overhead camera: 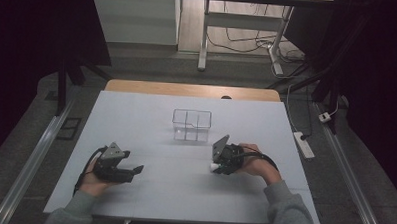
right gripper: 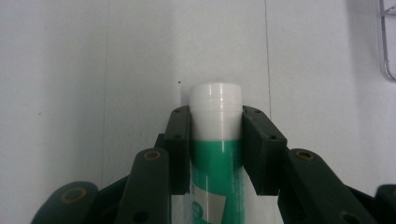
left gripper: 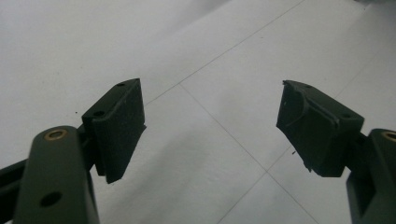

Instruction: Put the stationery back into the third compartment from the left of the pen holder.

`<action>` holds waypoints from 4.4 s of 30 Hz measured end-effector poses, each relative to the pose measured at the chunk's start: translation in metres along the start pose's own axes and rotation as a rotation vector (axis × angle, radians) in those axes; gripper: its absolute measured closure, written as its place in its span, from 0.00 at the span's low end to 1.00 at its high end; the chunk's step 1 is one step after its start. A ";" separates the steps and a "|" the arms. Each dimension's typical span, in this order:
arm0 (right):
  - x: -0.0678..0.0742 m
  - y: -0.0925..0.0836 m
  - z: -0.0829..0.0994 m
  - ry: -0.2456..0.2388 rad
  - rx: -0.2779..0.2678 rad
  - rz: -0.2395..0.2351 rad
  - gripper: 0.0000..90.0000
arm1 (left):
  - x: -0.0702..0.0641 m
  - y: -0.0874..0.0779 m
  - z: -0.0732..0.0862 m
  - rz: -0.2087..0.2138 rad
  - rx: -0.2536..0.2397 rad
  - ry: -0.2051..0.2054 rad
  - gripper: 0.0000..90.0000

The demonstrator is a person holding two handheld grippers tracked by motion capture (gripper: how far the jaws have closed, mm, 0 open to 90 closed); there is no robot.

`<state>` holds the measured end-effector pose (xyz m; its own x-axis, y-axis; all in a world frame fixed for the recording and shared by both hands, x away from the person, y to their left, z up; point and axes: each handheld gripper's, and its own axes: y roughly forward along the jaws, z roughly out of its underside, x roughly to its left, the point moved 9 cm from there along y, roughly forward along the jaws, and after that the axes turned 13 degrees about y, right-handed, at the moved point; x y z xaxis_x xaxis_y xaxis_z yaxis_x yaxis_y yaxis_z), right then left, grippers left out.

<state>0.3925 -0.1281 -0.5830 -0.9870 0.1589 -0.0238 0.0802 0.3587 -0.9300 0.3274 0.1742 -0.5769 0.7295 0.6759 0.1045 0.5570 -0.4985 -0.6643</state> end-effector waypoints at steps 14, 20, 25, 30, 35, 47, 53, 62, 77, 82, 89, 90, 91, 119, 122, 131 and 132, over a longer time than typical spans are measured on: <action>-0.002 -0.019 -0.008 0.052 -0.104 -0.004 0.72 | 0.000 0.000 0.000 0.001 0.002 0.000 0.26; -0.009 -0.034 -0.013 0.097 -0.192 0.016 0.72 | 0.000 0.000 0.000 0.001 0.001 0.000 0.26; -0.016 -0.046 -0.017 0.149 -0.274 0.033 0.72 | 0.000 0.000 0.000 0.002 0.000 0.000 0.26; -0.021 -0.054 -0.021 0.190 -0.339 0.045 0.72 | 0.000 -0.001 -0.001 0.003 -0.007 -0.003 0.26; -0.024 -0.061 -0.023 0.216 -0.381 0.053 0.72 | 0.000 0.000 -0.001 0.004 -0.003 -0.001 0.26; -0.026 -0.073 -0.027 0.246 -0.462 0.069 0.72 | 0.000 -0.001 -0.001 0.007 -0.008 -0.002 0.26; -0.029 -0.080 -0.028 0.252 -0.493 0.106 0.72 | 0.000 -0.001 -0.001 0.003 -0.005 -0.004 0.26; -0.033 -0.090 -0.031 0.274 -0.564 0.129 0.72 | 0.000 0.000 0.000 0.004 -0.001 -0.001 0.26; -0.035 -0.102 -0.034 0.289 -0.623 0.165 0.72 | -0.001 0.000 0.000 0.004 0.000 0.000 0.26; -0.038 -0.108 -0.034 0.303 -0.646 0.186 0.72 | -0.001 0.000 0.000 0.004 0.001 0.002 0.26; -0.041 -0.113 -0.033 0.325 -0.674 0.209 0.72 | -0.001 0.001 0.000 0.004 0.002 0.003 0.26; -0.042 -0.113 -0.033 0.326 -0.676 0.212 0.72 | -0.001 0.001 0.000 0.005 0.001 0.003 0.26; -0.042 -0.113 -0.033 0.329 -0.681 0.214 0.72 | -0.001 0.001 0.000 0.005 0.002 0.004 0.26; -0.064 -0.132 -0.068 0.468 -0.850 0.258 0.72 | 0.002 -0.001 0.000 0.003 -0.006 0.000 0.26; -0.067 -0.131 -0.074 0.481 -0.864 0.249 0.72 | 0.001 -0.001 0.000 0.004 -0.004 0.002 0.26; -0.078 -0.123 -0.089 0.509 -0.898 0.244 0.72 | 0.002 -0.001 0.000 0.006 -0.006 0.002 0.26; -0.079 -0.122 -0.091 0.514 -0.904 0.239 0.72 | 0.002 -0.001 0.000 0.006 -0.006 0.002 0.26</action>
<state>0.4730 -0.1010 -0.4343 -0.7716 0.6089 0.1841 0.5462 0.7825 -0.2989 0.3280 0.1761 -0.5765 0.7336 0.6719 0.1020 0.5548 -0.5055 -0.6607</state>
